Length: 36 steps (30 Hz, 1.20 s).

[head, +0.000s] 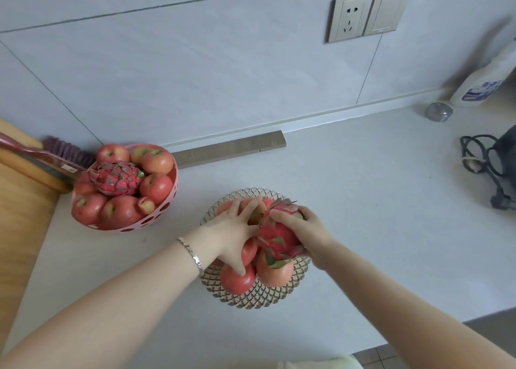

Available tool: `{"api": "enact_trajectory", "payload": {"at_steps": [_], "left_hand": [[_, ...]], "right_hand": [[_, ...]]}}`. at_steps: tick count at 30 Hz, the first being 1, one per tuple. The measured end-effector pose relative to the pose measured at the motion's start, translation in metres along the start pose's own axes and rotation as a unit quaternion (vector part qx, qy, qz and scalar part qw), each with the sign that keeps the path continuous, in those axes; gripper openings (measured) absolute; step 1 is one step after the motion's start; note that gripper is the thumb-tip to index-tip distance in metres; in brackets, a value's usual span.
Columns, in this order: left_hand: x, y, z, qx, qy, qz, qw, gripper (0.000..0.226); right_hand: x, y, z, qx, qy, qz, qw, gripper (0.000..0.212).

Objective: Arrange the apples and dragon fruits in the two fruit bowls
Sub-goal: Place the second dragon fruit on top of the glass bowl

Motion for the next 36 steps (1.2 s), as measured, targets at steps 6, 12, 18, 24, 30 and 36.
{"api": "enact_trajectory", "payload": {"at_steps": [6, 12, 18, 24, 30, 36], "left_hand": [[0.001, 0.008, 0.007, 0.054, 0.093, -0.034, 0.994, 0.078], [-0.009, 0.016, 0.019, 0.118, 0.144, -0.045, 0.982, 0.088], [-0.009, 0.014, 0.023, 0.142, 0.140, -0.050, 0.979, 0.108], [-0.011, 0.014, 0.022, 0.170, 0.161, -0.054, 0.971, 0.128], [-0.006, 0.019, 0.030, 0.167, 0.206, -0.063, 0.962, 0.128], [-0.006, 0.030, 0.041, 0.184, 0.287, -0.082, 0.937, 0.124]], "right_hand": [[0.012, -0.012, 0.013, 0.082, 0.063, -0.050, 0.993, 0.069], [0.000, -0.012, 0.016, 0.136, 0.248, -0.065, 0.957, 0.090], [-0.011, -0.006, 0.023, 0.184, 0.371, -0.131, 0.901, 0.071], [-0.035, -0.017, 0.017, 0.062, 0.453, -0.134, 0.879, 0.075], [-0.018, -0.013, 0.016, -0.031, 0.348, -0.146, 0.925, 0.071], [0.003, -0.001, 0.011, 0.059, 0.260, -0.175, 0.948, 0.082]]}}
Point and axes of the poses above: each hand's wrist, its own y-axis away from the middle knuckle, its own z-axis out of the palm, x = y × z, the point moved 5 cm from there along -y, towards the middle knuckle, and after that the axes turned 10 degrees about z, right-handed, at the moved point
